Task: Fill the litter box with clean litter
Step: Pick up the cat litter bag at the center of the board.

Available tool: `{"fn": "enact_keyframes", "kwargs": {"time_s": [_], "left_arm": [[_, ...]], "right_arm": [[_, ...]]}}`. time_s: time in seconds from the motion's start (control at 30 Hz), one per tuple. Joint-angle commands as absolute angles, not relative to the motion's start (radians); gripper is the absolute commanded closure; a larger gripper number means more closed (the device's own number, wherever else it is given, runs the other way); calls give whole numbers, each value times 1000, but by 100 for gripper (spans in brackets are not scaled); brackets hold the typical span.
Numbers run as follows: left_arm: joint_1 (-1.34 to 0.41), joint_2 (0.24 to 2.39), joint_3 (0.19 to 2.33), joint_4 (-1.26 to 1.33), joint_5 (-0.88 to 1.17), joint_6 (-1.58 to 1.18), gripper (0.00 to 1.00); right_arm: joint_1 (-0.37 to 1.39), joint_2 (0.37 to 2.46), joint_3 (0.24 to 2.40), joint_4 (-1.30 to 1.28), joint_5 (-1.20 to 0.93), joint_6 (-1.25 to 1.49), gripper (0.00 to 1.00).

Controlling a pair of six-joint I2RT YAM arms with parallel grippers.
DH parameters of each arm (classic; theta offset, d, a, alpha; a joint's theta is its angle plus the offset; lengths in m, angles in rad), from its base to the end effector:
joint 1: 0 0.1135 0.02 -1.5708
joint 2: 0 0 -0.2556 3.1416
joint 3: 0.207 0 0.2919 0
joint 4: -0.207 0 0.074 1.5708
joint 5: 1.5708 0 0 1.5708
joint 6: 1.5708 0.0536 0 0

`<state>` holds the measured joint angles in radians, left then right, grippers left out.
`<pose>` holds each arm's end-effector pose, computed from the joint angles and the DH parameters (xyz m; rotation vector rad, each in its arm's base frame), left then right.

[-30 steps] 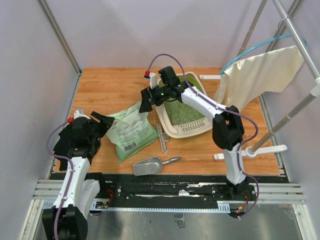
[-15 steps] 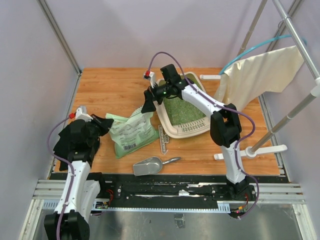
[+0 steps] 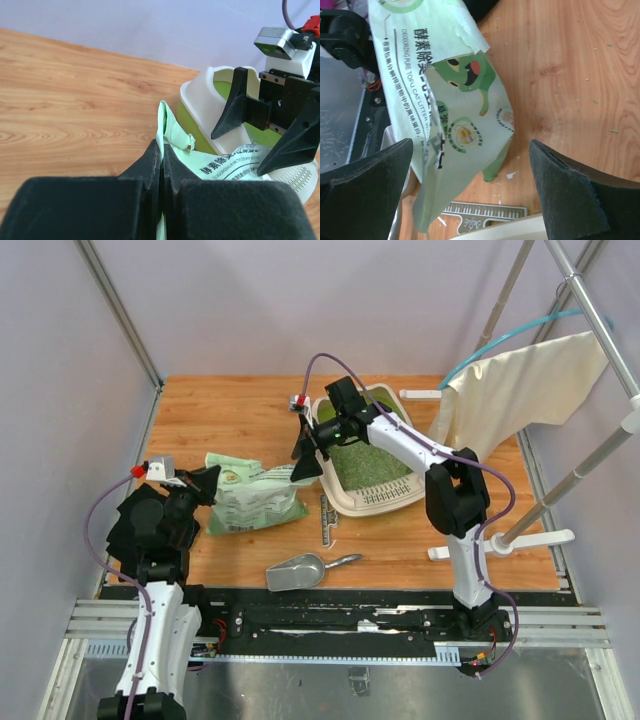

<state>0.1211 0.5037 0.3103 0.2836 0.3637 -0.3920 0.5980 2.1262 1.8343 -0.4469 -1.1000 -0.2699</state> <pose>0.2124 0.0066 0.2520 -0.0872 1.5031 -0.4871 0.4015 0.3313 0.2397 -1.4059 1.6744 1.4287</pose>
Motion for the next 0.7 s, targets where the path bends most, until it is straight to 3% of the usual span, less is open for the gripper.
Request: {"fn": "enact_keyframes", "kwargs": {"time_s": [0.0, 0.1, 0.23, 0.4, 0.47, 0.5, 0.57, 0.67], "left_arm": [[124, 427, 308, 466, 333, -385, 99], [124, 389, 285, 468, 292, -396, 99], [123, 335, 226, 529, 228, -454, 100], [124, 308, 178, 587, 234, -491, 96], [124, 298, 176, 566, 247, -491, 89], [124, 289, 170, 557, 256, -491, 81], [124, 271, 175, 531, 274, -475, 65], [124, 267, 206, 469, 322, -414, 52]], "right_arm": [[585, 2063, 1801, -461, -1237, -262, 0], [592, 2031, 1758, -439, -1275, -243, 8], [607, 1987, 1692, -374, -1257, -210, 46], [614, 1930, 1623, -260, -1190, -136, 76], [615, 1921, 1615, -244, -1135, -132, 90], [616, 1915, 1610, -237, -1107, -134, 97], [619, 1894, 1604, -234, -1046, -145, 99], [619, 1861, 1580, -233, -1030, -183, 99]]}}
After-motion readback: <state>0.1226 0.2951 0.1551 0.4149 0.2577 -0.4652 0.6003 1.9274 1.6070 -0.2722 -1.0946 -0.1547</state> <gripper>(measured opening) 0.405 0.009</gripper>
